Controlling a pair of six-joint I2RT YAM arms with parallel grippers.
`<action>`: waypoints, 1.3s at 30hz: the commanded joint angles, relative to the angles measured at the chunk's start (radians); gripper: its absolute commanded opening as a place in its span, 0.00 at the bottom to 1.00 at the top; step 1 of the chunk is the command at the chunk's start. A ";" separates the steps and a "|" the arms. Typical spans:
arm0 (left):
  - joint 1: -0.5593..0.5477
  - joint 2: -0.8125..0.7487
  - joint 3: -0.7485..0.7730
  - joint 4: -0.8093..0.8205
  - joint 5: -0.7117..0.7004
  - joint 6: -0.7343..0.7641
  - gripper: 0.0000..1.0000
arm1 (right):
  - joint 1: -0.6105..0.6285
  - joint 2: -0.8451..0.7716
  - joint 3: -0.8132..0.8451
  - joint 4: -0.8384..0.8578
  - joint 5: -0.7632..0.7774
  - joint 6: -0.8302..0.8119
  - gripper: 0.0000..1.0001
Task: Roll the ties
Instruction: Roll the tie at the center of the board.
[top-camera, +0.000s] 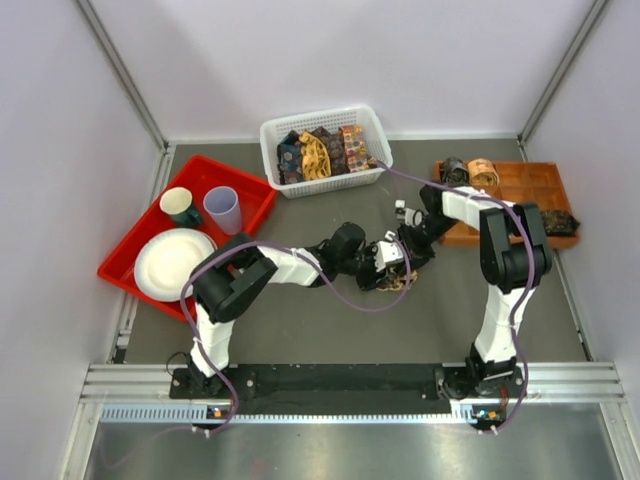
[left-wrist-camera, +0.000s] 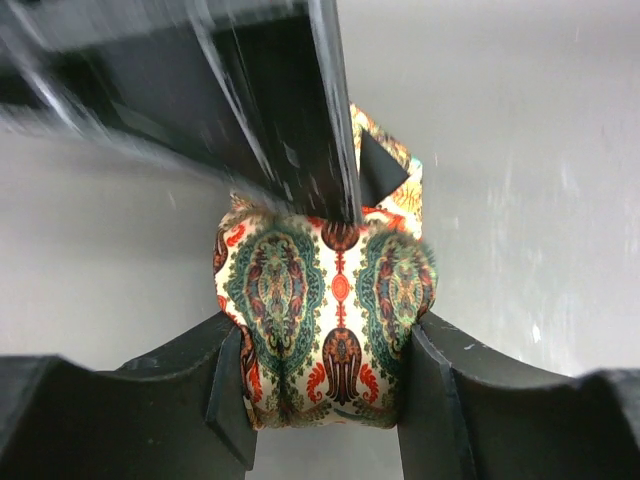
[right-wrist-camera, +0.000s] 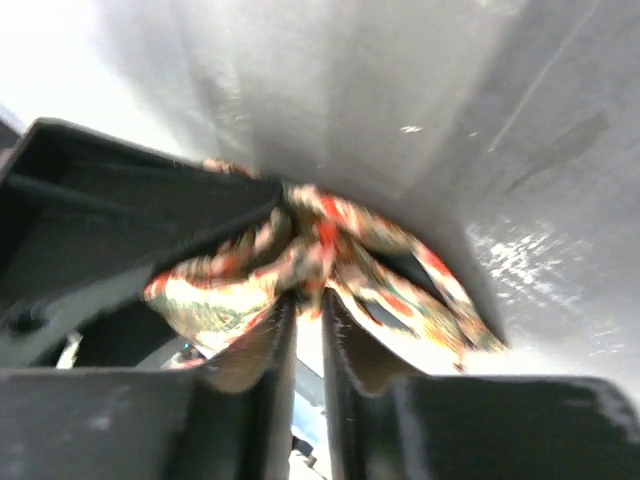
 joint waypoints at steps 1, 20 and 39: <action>-0.005 -0.030 -0.037 -0.268 -0.047 0.043 0.23 | -0.053 -0.095 0.045 -0.025 -0.159 -0.061 0.26; -0.007 0.022 0.032 -0.274 -0.057 0.037 0.39 | 0.032 -0.043 -0.047 0.091 -0.057 0.038 0.23; -0.007 0.042 0.020 -0.277 -0.049 0.049 0.23 | -0.034 -0.095 -0.044 0.032 -0.120 0.015 0.36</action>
